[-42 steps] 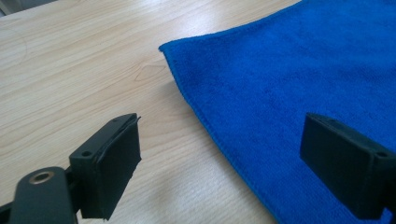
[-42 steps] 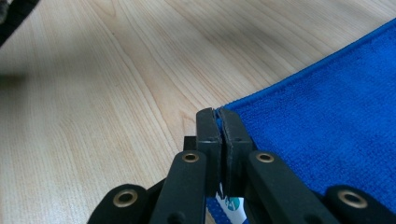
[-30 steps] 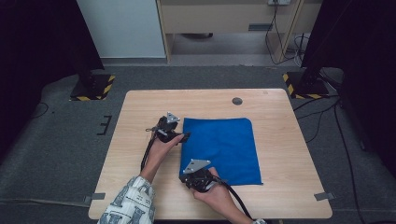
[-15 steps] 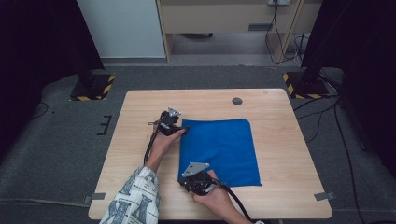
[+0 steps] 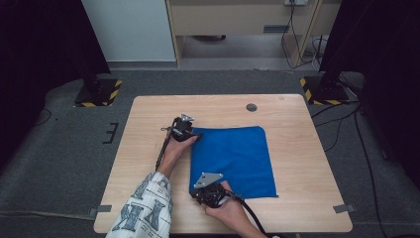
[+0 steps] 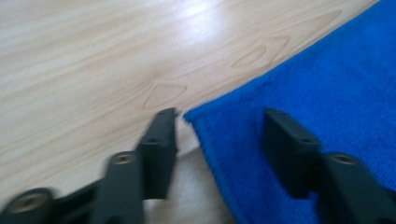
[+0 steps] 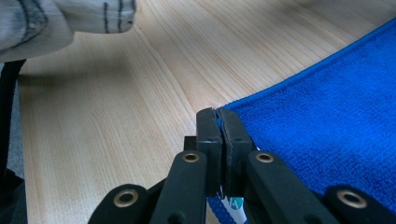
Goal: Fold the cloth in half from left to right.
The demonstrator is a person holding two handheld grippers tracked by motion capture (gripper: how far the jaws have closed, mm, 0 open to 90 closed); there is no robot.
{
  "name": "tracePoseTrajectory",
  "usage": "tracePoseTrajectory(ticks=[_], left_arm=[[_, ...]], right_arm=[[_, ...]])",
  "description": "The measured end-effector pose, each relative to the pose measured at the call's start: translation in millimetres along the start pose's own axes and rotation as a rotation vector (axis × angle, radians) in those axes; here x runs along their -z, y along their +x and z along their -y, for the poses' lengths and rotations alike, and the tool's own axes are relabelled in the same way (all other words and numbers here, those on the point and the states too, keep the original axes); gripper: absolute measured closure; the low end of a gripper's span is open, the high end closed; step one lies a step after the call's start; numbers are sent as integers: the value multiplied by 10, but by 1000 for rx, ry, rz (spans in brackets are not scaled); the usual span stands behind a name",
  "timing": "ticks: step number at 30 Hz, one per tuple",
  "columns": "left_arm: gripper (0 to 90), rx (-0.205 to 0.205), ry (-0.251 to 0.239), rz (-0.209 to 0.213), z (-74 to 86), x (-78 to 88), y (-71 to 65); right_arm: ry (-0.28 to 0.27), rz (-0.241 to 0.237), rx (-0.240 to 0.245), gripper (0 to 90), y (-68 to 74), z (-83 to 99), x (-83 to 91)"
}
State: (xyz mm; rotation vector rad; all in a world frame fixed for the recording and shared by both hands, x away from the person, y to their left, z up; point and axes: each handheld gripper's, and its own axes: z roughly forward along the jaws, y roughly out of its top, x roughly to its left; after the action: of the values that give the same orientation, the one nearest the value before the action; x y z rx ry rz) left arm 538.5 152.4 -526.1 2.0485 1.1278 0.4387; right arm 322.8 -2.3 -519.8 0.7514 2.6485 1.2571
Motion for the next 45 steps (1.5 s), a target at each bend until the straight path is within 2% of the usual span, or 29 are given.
tracePoseTrajectory(ticks=[1,2,3,4,5,7,14,15,18,19,23,26,28,31,41,45], left_arm=[[632,-10,-5,-5,-7,9,-5],[632,-21,-13,6,-11,16,-3],[753,-28,-15,13,-15,25,-4],[753,-25,-17,19,-16,31,-1],[830,-4,-23,38,-22,42,6],[858,2,-28,45,-36,72,10],[858,18,-71,42,-96,207,31],[856,21,-83,41,-115,245,38],[855,24,-80,53,-147,276,43],[855,9,-69,45,-184,298,34],[858,-4,-67,36,-258,355,13],[859,-8,-66,24,-277,375,23],[860,4,-74,28,-277,386,45],[860,14,-58,22,-257,411,95],[856,15,-72,19,-259,531,189],[856,12,-61,19,-238,539,225]], right_arm=[[-2,0,-5,882,-3,3,15],[-2,0,-5,882,-3,3,15],[-3,4,-14,883,-4,4,26],[-3,4,-14,883,-4,4,26],[-2,2,-19,883,-2,0,37],[-2,4,-20,883,9,-16,53],[-12,31,-7,884,65,-80,120],[-14,51,19,884,107,-102,135],[-30,63,24,884,148,-113,150],[-36,77,28,885,181,-114,156],[-45,93,24,886,223,-150,132],[-50,89,29,886,229,-189,133],[-69,90,17,886,230,-237,146],[-93,88,-8,886,229,-320,152],[-105,75,4,885,325,-433,112],[-105,72,8,886,346,-450,83]])
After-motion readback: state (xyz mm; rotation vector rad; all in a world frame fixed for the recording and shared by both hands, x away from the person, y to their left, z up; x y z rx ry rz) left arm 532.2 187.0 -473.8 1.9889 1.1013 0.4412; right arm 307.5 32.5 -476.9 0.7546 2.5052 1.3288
